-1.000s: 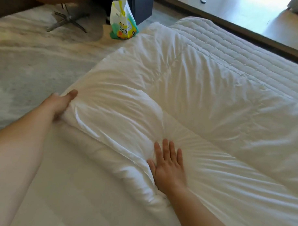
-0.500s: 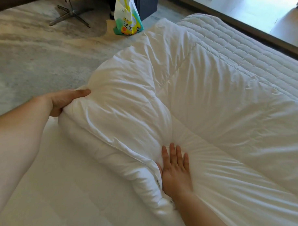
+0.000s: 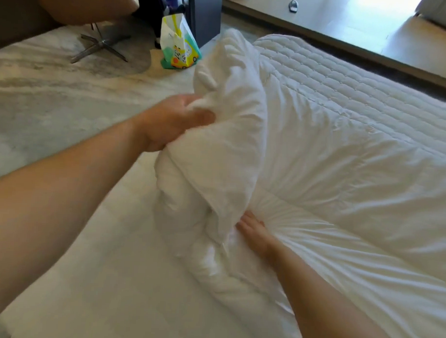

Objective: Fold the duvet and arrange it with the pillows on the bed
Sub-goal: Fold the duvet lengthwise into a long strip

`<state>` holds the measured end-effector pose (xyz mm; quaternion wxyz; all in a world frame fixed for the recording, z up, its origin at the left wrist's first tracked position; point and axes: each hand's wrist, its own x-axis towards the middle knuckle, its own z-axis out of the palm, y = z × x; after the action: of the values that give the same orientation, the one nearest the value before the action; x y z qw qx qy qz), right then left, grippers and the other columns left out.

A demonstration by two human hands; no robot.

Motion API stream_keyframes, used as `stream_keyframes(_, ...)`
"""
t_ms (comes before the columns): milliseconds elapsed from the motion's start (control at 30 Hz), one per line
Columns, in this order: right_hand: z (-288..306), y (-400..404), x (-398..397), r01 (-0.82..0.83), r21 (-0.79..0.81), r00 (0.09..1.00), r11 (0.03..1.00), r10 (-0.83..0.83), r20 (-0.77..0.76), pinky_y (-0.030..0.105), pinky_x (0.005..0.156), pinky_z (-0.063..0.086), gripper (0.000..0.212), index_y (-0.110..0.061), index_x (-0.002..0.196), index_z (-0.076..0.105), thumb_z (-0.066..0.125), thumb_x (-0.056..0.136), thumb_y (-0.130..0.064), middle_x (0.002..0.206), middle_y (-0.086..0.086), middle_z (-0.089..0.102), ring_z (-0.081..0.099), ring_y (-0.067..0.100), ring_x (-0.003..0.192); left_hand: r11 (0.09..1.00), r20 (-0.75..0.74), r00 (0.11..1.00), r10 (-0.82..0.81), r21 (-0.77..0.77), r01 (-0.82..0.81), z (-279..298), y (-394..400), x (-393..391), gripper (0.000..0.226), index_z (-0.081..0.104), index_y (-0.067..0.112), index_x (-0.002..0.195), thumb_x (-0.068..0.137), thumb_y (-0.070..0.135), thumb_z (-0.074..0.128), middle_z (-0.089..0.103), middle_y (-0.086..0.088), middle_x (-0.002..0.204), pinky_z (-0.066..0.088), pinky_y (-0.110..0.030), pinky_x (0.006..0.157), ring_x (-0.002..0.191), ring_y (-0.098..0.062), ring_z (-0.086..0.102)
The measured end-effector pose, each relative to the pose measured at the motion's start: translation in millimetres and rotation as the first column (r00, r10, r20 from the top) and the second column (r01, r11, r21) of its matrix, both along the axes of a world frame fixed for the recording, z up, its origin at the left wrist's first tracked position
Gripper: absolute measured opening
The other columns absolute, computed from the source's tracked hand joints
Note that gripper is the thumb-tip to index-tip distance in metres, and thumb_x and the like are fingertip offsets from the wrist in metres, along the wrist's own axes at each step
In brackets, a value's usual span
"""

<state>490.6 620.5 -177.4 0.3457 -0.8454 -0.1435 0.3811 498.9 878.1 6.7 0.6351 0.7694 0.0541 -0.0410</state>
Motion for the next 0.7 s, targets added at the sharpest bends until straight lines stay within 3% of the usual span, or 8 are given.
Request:
stream_keyframes(33, 16, -10, 5, 0.247, 0.164, 0.948, 0.955, -0.203, -0.245, 0.043, 0.112, 0.028, 0.046, -0.009, 0.139, 0.045, 0.035, 0.102, -0.035, 0.142, 0.011, 0.046, 0.036, 0.031, 0.136, 0.995, 0.021, 0.997, -0.078, 0.071, 0.076, 6, -29, 2, 0.025, 0.068, 0.021, 0.104, 0.081, 0.027, 0.066, 0.073, 0.005, 0.094, 0.055, -0.024, 0.072, 0.084, -0.008, 0.068)
stream_keyframes(100, 41, -44, 15, 0.704, 0.320, 0.666, 0.634, -0.434, -0.607, 0.042, 0.099, 0.044, 0.053, -0.007, 0.132, 0.051, 0.035, 0.100, -0.045, 0.122, 0.012, 0.062, 0.056, 0.033, 0.117, 0.928, 0.020, 0.962, -0.272, 0.270, 0.257, 8, -90, 1, 0.014, 0.068, 0.024, 0.095, 0.082, 0.028, 0.065, 0.072, 0.008, 0.090, 0.051, -0.022, 0.075, 0.083, -0.004, 0.066)
stream_keyframes(167, 63, -93, 26, 0.884, 0.321, 0.465, 0.341, -0.560, -0.686, 0.041, 0.085, 0.048, 0.060, -0.009, 0.126, 0.053, 0.031, 0.097, -0.056, 0.107, 0.014, 0.064, 0.062, 0.030, 0.096, 0.817, -0.052, 0.897, -0.438, 0.394, 0.422, -4, -148, -7, 0.009, 0.065, 0.023, 0.091, 0.083, 0.028, 0.066, 0.066, 0.007, 0.084, 0.046, -0.026, 0.072, 0.078, -0.006, 0.060)
stream_keyframes(233, 83, -148, 36, 0.897, 0.373, 0.438, 0.236, -0.588, -0.680, 0.046, 0.093, 0.047, 0.072, -0.006, 0.129, 0.051, 0.032, 0.092, -0.065, 0.113, 0.017, 0.064, 0.063, 0.033, 0.101, 0.707, -0.121, 0.830, -0.544, 0.466, 0.531, -21, -204, -21, 0.020, 0.065, 0.022, 0.106, 0.086, 0.024, 0.066, 0.065, 0.004, 0.091, 0.039, -0.025, 0.072, 0.082, -0.013, 0.059)
stream_keyframes(367, 134, -210, 57, 0.712, 0.605, 0.690, 0.357, -0.516, -0.508, 0.050, 0.097, 0.048, 0.079, -0.014, 0.137, 0.048, 0.034, 0.084, -0.071, 0.129, 0.011, 0.062, 0.060, 0.029, 0.116, 0.391, -0.278, 0.690, -0.668, 0.658, 0.644, -50, -294, -57, 0.058, 0.042, 0.025, 0.146, 0.092, 0.036, 0.059, 0.055, -0.007, 0.140, 0.041, -0.031, 0.095, 0.124, -0.027, 0.052)
stream_keyframes(433, 151, -222, 67, 0.603, 0.673, 0.771, 0.428, -0.529, -0.355, 0.047, 0.102, 0.045, 0.074, -0.019, 0.141, 0.044, 0.046, 0.084, -0.067, 0.132, 0.005, 0.060, 0.058, 0.024, 0.120, 0.238, -0.379, 0.651, -0.657, 0.716, 0.657, -58, -326, -72, 0.061, 0.034, 0.028, 0.151, 0.094, 0.040, 0.053, 0.048, -0.006, 0.146, 0.038, -0.038, 0.102, 0.131, -0.028, 0.047)
stream_keyframes(600, 144, -236, 64, 0.720, 0.479, 0.621, 0.503, -0.775, -0.119, 0.046, 0.098, 0.047, 0.123, -0.033, 0.149, 0.013, 0.085, 0.053, -0.057, 0.140, -0.003, 0.046, 0.053, 0.022, 0.119, -0.057, -0.465, 0.615, -0.637, 0.824, 0.563, -61, -385, -98, 0.041, 0.047, 0.014, 0.137, 0.098, 0.026, 0.048, 0.061, -0.009, 0.121, 0.041, -0.038, 0.071, 0.106, -0.035, 0.061)
stream_keyframes(700, 144, -250, 72, 0.794, 0.442, 0.531, 0.419, -0.830, -0.168, 0.048, 0.091, 0.052, 0.069, -0.012, 0.136, 0.042, 0.071, 0.074, -0.014, 0.124, 0.009, 0.059, 0.061, 0.029, 0.106, -0.203, -0.516, 0.598, -0.613, 0.835, 0.512, -54, -405, -109, 0.051, 0.036, 0.002, 0.144, 0.097, 0.015, 0.050, 0.059, -0.014, 0.124, 0.037, -0.039, 0.063, 0.107, -0.037, 0.060)
